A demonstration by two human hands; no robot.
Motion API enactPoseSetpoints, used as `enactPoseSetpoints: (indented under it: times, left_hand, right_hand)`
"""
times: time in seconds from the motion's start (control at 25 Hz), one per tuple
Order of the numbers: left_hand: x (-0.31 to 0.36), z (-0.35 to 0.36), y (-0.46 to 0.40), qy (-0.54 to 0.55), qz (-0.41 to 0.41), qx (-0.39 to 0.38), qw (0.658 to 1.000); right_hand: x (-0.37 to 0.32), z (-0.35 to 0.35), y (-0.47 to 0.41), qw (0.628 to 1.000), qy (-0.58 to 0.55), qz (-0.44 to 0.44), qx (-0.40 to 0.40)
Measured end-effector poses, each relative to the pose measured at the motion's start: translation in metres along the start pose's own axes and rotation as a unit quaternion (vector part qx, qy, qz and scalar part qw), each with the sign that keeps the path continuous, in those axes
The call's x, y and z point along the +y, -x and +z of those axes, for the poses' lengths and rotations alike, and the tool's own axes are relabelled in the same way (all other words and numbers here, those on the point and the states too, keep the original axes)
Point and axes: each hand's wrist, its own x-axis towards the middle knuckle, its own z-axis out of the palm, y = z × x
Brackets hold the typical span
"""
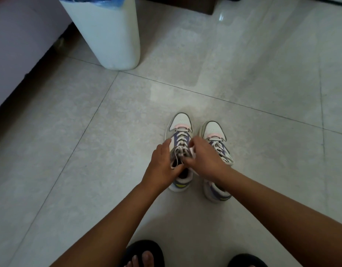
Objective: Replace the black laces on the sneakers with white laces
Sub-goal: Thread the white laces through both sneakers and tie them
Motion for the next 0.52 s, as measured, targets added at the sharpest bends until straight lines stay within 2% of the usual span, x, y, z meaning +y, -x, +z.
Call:
enactPoseSetpoints:
  times: [0.08,0.16,0.28,0.32,0.4,0.52]
  left_hand:
    - [0.003,0.004,-0.001,-0.081,0.027,0.004,0.996]
    - [0.008,0.001,0.000,-0.113,0.024,0.025,0.993]
    - [0.020,-0.006,0.008,0.013,-0.033,0.081,0.996]
    - [0.022,-0.007,0.011,0.050,-0.046,0.078,0.995]
    - [0.026,-0.007,0.019,0.052,-0.047,0.013,0.997]
    - [0.025,-0.007,0.024,-0.028,0.007,-0.112,0.993]
  right_hand:
    - [0.002,0.007,0.012,0.996,0.072,0.023,-0.037]
    - [0.005,0.011,0.015,0.996,0.058,0.048,-0.046]
    - [-0.001,0.004,0.016,0.998,-0.029,0.050,-0.011]
    - [-0.003,0.005,0.017,0.996,-0.070,0.050,-0.005]
    - [-0.006,0.005,0.023,0.997,-0.065,0.035,-0.034]
    - [-0.002,0.011,0.028,0.989,0.078,-0.053,-0.111]
